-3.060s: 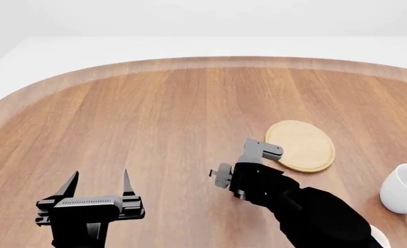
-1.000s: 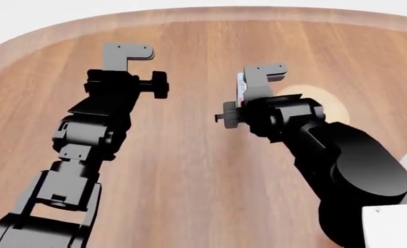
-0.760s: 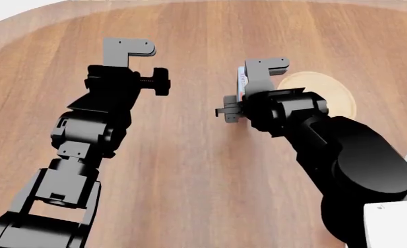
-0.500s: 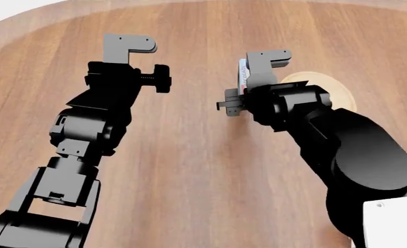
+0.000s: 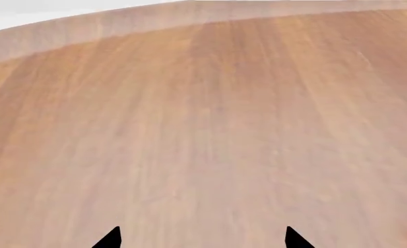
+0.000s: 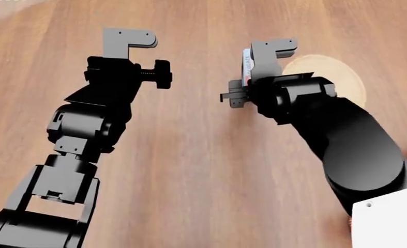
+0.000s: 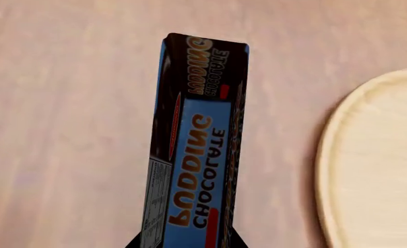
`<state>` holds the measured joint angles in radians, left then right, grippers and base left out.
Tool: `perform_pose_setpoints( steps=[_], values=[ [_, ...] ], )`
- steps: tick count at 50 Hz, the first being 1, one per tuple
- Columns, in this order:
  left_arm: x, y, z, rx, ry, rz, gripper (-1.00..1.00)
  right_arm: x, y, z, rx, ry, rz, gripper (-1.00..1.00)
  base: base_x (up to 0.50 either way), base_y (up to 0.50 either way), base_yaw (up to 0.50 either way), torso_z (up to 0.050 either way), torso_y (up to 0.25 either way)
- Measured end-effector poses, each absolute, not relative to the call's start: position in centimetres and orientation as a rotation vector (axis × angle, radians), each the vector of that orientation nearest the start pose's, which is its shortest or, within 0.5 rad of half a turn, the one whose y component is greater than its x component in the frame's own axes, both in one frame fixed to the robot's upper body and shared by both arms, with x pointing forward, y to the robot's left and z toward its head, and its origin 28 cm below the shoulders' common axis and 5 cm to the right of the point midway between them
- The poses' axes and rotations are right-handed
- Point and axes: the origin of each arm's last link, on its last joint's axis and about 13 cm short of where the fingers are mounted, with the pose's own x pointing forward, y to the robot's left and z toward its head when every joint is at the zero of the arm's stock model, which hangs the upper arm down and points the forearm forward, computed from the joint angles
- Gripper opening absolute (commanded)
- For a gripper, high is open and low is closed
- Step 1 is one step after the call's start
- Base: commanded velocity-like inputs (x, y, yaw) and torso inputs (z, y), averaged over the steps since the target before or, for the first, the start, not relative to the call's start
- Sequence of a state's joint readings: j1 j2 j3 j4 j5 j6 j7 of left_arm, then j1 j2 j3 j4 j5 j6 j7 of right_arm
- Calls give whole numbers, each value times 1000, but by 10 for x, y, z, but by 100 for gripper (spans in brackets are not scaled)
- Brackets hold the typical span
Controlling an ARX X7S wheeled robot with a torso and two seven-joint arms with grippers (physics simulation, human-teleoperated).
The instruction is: Put the chocolate pudding to the left of the plate.
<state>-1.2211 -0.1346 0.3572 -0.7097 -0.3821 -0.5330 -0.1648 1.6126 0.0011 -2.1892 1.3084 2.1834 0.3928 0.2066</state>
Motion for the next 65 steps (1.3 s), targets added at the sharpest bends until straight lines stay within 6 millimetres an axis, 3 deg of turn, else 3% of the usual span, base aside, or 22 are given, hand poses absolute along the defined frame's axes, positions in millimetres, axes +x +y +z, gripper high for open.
perform_pose_setpoints(
  steps=[26,27,40,54,65],
  values=[
    [411,207,228,42,73,-9,100,421,-70,235,-84,472,0,-100,0,0,0,0,-21],
    [411,207,228,42,73,-9,100,421,-70,235,-83,473,0,100,0,0,0,0,0],
    [410,207,229,41,71,-9,100,421,-74,234,-106,481,-7,100,0,0,0,0,0],
    [403,211,233,22,72,-15,100,421,-78,245,-98,433,-7,100,0,0,0,0,248],
    [372,216,239,33,14,-11,100,392,-91,248,-103,352,36,100,0,0,0,0,250]
  ],
)
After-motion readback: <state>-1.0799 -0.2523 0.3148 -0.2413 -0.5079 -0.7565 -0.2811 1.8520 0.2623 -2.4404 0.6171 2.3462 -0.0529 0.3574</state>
